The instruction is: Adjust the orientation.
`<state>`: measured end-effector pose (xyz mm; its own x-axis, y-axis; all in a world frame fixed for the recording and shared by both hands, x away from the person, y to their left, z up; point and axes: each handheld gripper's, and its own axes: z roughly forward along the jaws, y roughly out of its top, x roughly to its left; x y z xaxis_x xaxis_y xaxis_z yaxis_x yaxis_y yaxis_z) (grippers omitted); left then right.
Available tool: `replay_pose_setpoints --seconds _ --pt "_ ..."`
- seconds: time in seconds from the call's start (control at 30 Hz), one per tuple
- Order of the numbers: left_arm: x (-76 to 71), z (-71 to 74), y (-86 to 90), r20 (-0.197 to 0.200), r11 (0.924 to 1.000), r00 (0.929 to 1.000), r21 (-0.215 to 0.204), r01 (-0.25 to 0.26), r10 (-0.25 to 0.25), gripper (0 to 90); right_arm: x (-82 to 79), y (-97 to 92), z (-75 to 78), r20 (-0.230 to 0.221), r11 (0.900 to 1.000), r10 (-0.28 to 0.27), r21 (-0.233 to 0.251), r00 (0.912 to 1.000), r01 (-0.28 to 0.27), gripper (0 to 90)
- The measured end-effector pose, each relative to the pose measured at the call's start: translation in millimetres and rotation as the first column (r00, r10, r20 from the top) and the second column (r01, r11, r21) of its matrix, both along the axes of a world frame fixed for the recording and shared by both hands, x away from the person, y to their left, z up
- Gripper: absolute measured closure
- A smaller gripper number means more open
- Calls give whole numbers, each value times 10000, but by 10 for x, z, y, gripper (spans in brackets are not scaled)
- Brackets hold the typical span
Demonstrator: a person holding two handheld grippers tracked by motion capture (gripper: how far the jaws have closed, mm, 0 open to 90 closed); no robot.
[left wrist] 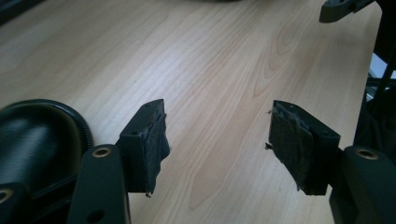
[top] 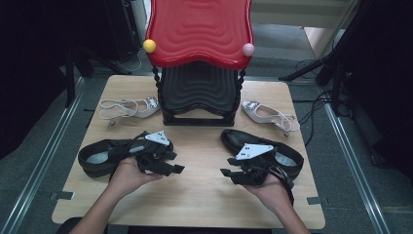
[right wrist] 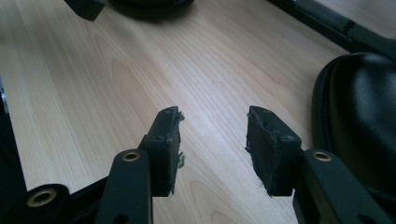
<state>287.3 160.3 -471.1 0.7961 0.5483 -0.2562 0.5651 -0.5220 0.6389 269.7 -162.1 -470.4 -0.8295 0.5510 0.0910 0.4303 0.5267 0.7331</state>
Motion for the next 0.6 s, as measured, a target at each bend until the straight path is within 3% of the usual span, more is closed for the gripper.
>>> replay_pose_setpoints --seconds 0.17,0.23,0.3,0.4,0.6 --pt "-27 32 45 101 9999 9999 144 80 -82 382 15 -20 34 17 9994 -113 337 9999 112 552" --pt "-33 93 105 -282 9995 9996 -297 45 -54 378 22 -11 53 -197 9995 -9 322 9998 15 561" --pt "-40 122 129 -309 9994 9995 -330 34 -45 376 18 1 59 -107 9995 99 315 9999 -96 562" --pt "-90 192 204 178 9999 9998 131 8 -11 379 31 15 51 -102 9993 171 325 9998 -168 552" --pt "-116 256 338 272 9993 9995 334 -148 139 385 44 37 15 77 9991 418 62 9991 -419 546"
